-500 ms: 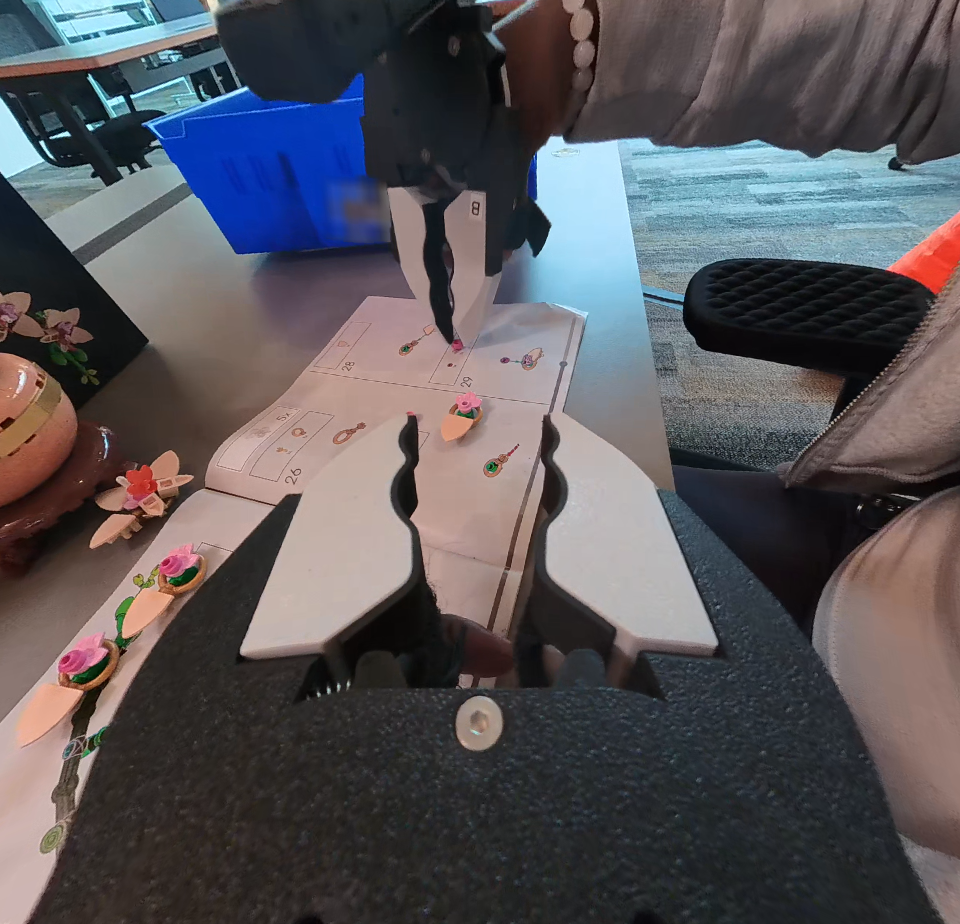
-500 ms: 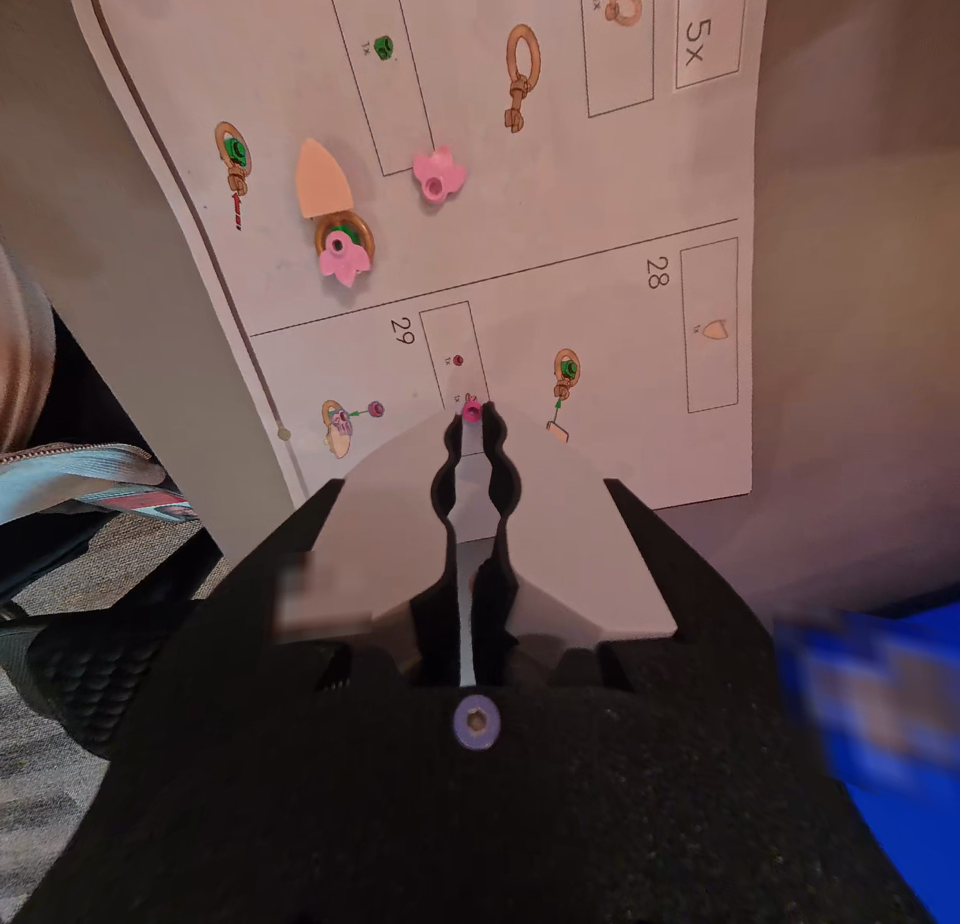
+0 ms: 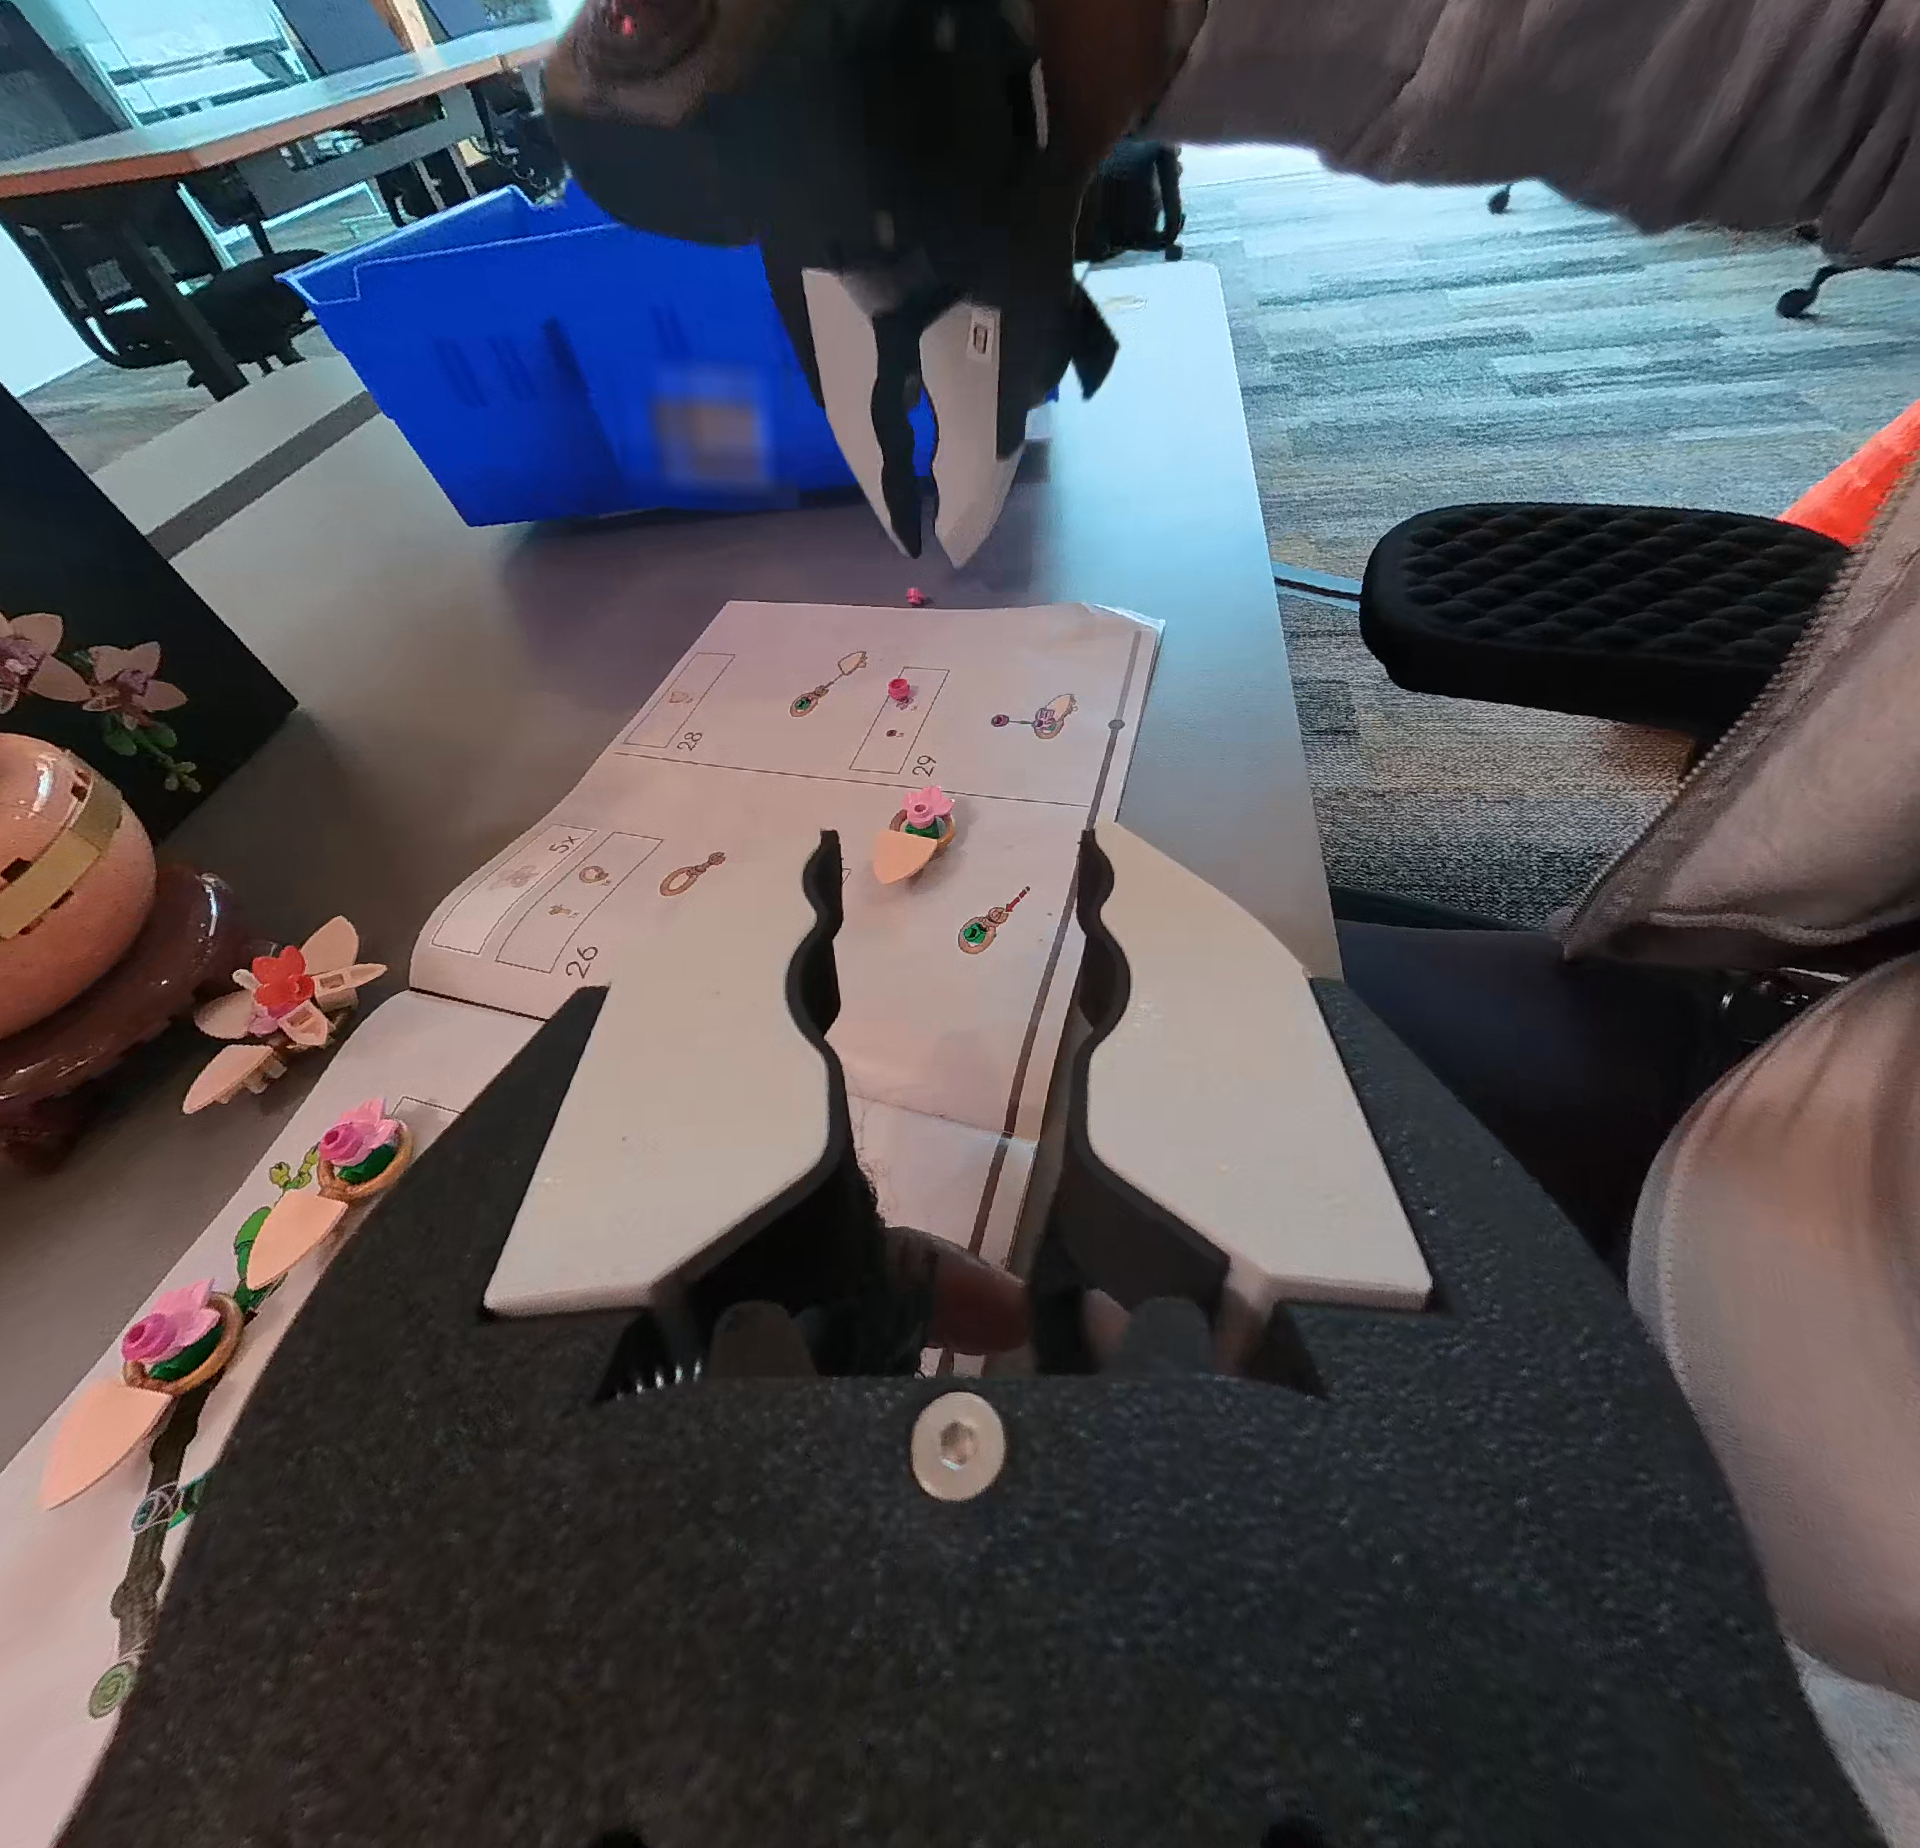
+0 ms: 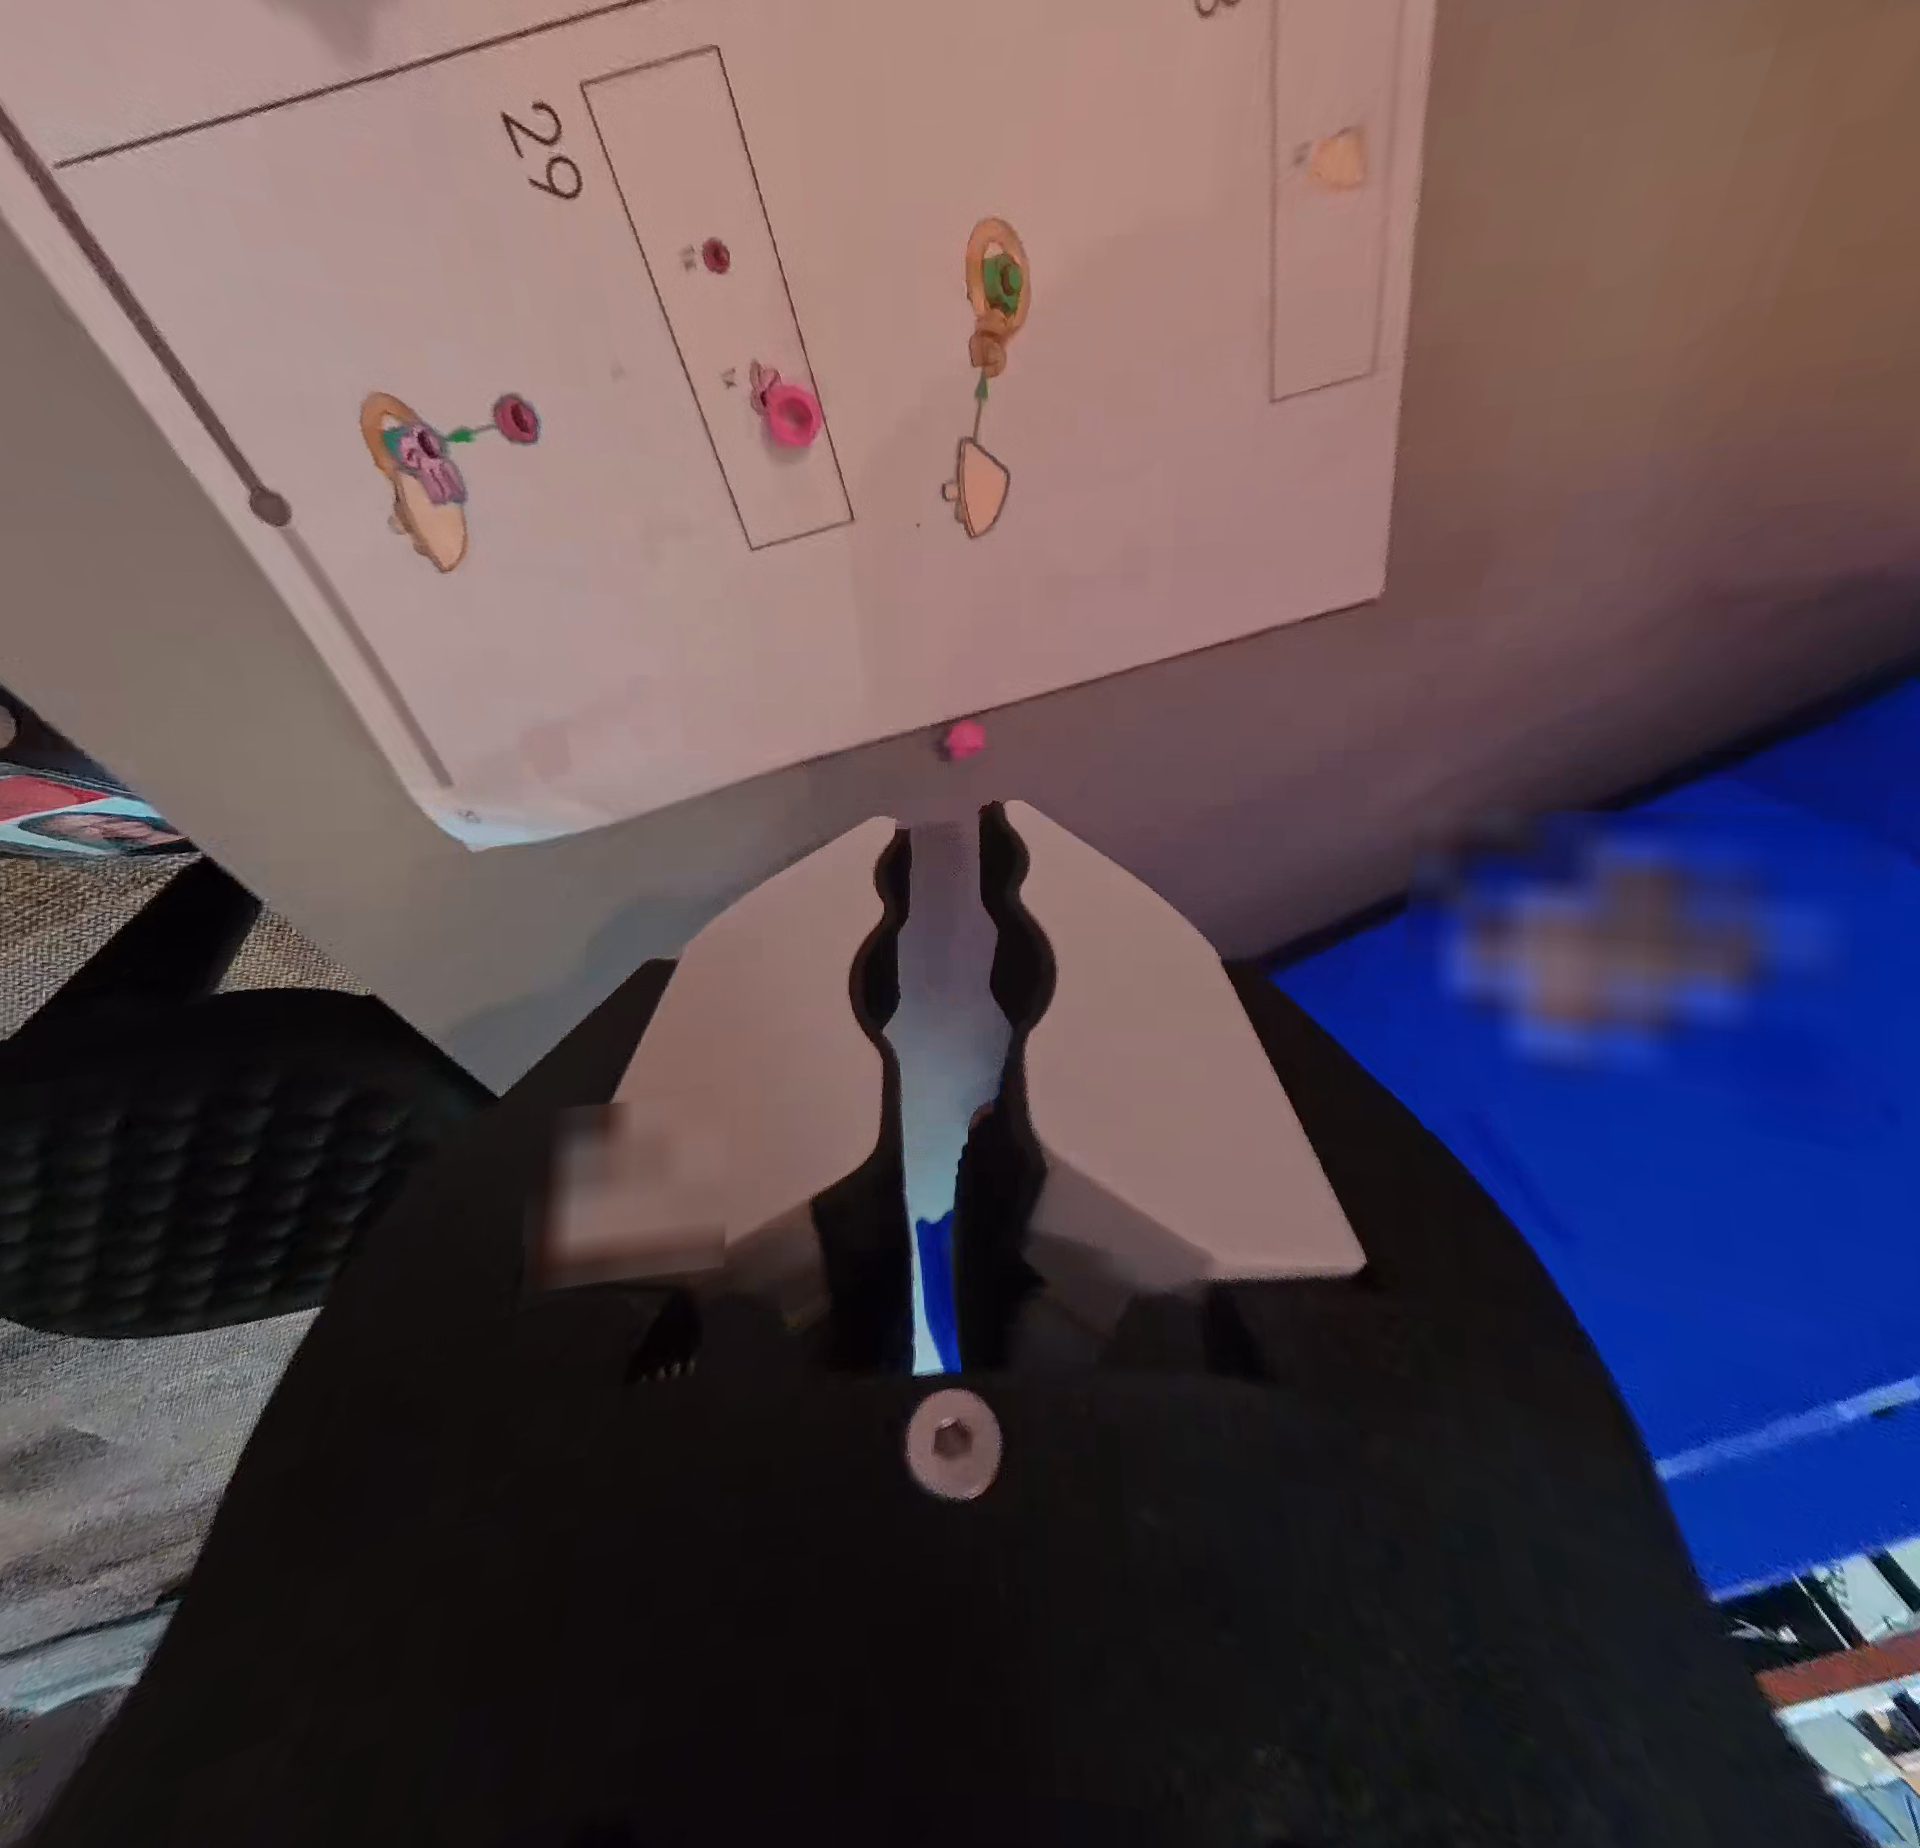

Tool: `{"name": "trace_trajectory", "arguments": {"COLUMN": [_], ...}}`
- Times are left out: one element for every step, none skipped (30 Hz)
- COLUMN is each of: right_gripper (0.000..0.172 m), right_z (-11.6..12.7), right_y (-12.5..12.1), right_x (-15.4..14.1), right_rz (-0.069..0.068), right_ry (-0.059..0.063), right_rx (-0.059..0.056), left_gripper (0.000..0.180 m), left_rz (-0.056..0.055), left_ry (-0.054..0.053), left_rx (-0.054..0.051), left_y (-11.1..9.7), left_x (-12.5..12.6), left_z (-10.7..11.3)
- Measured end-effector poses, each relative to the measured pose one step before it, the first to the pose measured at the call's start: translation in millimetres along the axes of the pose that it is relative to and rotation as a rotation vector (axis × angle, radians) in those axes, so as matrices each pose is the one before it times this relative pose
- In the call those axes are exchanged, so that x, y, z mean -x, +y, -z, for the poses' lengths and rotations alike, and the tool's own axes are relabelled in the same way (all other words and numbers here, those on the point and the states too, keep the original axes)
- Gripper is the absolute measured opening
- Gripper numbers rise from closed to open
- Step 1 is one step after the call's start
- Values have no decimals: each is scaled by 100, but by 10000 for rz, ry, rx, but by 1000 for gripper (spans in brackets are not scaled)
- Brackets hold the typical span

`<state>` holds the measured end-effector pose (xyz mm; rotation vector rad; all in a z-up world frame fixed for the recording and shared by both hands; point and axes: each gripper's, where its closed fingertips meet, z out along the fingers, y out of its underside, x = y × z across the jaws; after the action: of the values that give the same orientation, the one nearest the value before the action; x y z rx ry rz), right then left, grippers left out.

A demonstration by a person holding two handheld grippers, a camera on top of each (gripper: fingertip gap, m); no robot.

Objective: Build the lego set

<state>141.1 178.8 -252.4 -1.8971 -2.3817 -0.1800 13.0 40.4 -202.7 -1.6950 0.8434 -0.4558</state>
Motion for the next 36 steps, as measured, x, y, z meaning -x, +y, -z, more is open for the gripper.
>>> {"name": "trace_trajectory", "arguments": {"right_gripper": [12,12,11,10,10,10,10,9,8,5,4,4,4,5,7,7,7,7,7,6,6,5,5,5,5,5,5,5,5,5,6,6,8,11,14,16], "right_z": [-377,-255,-165,-110,-88,-82,-92,-96,-86,-96,-69,-40,-7,4,-4,-9,17,7,1,-3,-6,15,69,194,388,546,600,443,131,-159,-292,-246,-102,10,137,192], "right_y": [-241,-207,-155,-78,-29,-19,35,24,-24,14,12,-47,-34,-58,-66,-63,-87,-105,-79,-7,0,3,-88,-265,-441,-842,-1435,-1855,-1791,-1269,-662,-311,-271,-288,-242,-34], "right_x": [15,-127,-150,-160,-125,-95,41,49,-8,-23,-50,-35,85,75,85,46,-41,35,12,39,12,-10,-62,-37,20,61,208,582,676,279,34,-172,-238,122,230,342], "right_rz": [-3,-61,-62,-43,-21,-37,-25,8,32,30,16,13,31,45,59,57,27,19,9,16,36,37,-25,-92,-117,-111,-144,-205,-286,-291,-129,-55,-151,-283,-357,-344], "right_ry": [-93,-38,-35,-17,-11,-10,-72,-27,37,45,64,39,-41,-28,-13,9,58,4,-2,-24,-11,7,52,65,59,97,54,-145,-189,69,210,345,353,64,-58,-168], "right_rx": [-22,-40,-50,-32,-24,-21,38,44,23,52,48,7,6,-9,0,8,-18,-32,-18,6,-12,-25,-85,-195,-288,-508,-856,-1138,-1136,-888,-625,-513,-585,-639,-584,-407], "left_gripper": [43,43,43,43,43,43,43,43,43,43,43,43,43,43,43,43,43,43,43,43,43,43,43,43,43,43,43,43,42,42,42,42,42,42,42,42], "left_rz": [5,19,26,25,23,27,31,34,34,28,18,9,3,-3,-7,-8,-7,-3,4,9,11,9,5,2,-2,-2,-1,1,2,-1,2,13,22,22,17,12], "left_ry": [-9,-3,-2,5,8,7,12,15,11,11,7,2,-6,-8,-3,-3,-5,-5,-2,-1,-1,-2,-2,-1,0,-2,1,0,-3,-4,0,0,-2,-2,1,2], "left_rx": [-19,-12,-9,-11,-11,-15,-18,-20,-23,-25,-24,-20,-10,2,7,2,-7,-11,-10,-7,-5,-6,-6,-1,0,-1,1,-1,-6,-14,-19,-16,-11,-10,-8,4], "left_y": [-17,-13,-2,-15,-15,-16,-18,-20,-22,-26,-27,-13,-18,3,3,11,-6,-10,-17,-4,-10,-3,-5,2,-2,0,1,-1,-5,-13,-24,-13,-15,-5,-6,6], "left_x": [13,18,25,18,16,13,19,13,24,8,13,4,6,12,-5,-6,-3,8,7,8,7,9,5,7,-6,-3,0,-1,10,-2,5,4,23,29,8,10], "left_z": [7,22,7,9,9,20,18,17,21,26,20,27,10,2,-9,-1,9,6,16,9,13,9,3,6,-7,6,1,-1,3,11,23,16,16,7,2,-4]}}
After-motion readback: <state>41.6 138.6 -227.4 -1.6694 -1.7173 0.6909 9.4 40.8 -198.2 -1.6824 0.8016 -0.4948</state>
